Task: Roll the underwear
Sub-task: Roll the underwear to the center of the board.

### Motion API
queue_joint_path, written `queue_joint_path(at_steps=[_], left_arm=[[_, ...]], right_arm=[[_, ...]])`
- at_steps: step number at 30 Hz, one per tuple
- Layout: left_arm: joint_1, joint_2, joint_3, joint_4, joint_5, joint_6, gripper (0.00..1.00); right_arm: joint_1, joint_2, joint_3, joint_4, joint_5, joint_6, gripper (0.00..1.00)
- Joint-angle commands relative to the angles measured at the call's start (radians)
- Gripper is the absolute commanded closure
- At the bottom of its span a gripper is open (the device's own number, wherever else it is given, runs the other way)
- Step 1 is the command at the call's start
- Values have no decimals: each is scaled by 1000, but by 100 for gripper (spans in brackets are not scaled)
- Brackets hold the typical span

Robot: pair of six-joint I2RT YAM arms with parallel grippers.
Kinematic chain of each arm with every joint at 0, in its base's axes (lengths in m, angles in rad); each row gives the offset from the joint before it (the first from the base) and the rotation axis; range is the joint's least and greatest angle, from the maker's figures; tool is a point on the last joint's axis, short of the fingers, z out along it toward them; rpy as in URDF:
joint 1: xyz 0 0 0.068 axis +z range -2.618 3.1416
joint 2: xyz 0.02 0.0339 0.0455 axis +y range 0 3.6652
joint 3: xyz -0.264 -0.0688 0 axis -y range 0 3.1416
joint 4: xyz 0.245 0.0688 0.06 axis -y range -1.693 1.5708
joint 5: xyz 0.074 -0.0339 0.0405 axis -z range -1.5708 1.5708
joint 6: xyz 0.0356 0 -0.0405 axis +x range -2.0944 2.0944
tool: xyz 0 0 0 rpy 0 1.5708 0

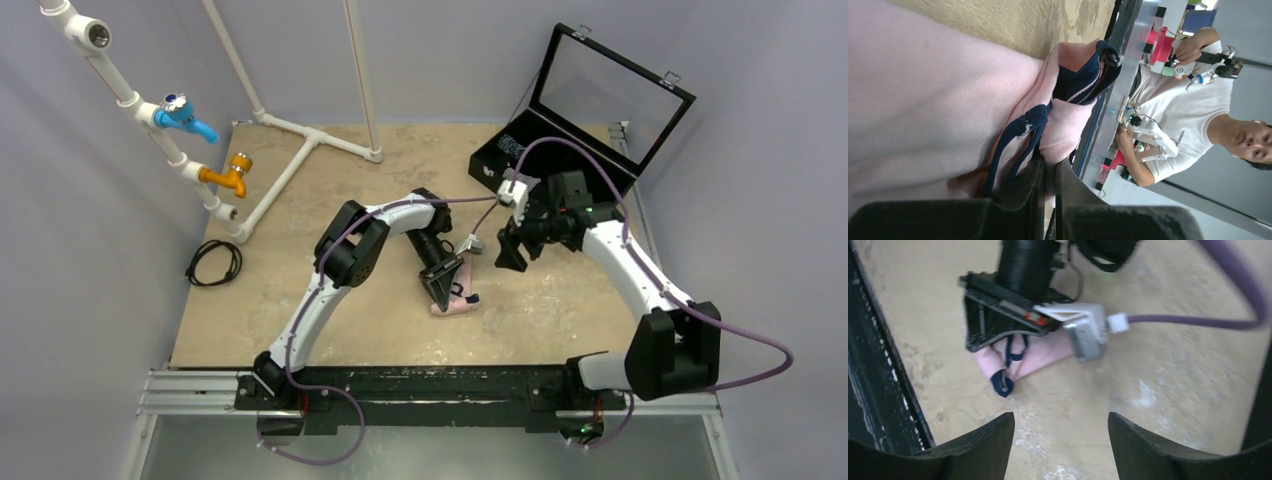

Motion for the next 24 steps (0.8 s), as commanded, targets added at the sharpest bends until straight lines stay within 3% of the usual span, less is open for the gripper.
queue_joint_path(at_steps=[1, 15, 24], left_arm=[[14, 59, 48, -2, -86, 58, 100], [47, 171, 188, -145, -34, 60, 100], [49, 181, 197, -158, -34, 62, 100]], right_arm=[[173, -61, -57, 71, 125, -37, 32], [610, -33, -212, 252, 430, -63, 32], [715, 22, -269, 395, 556, -87, 33]])
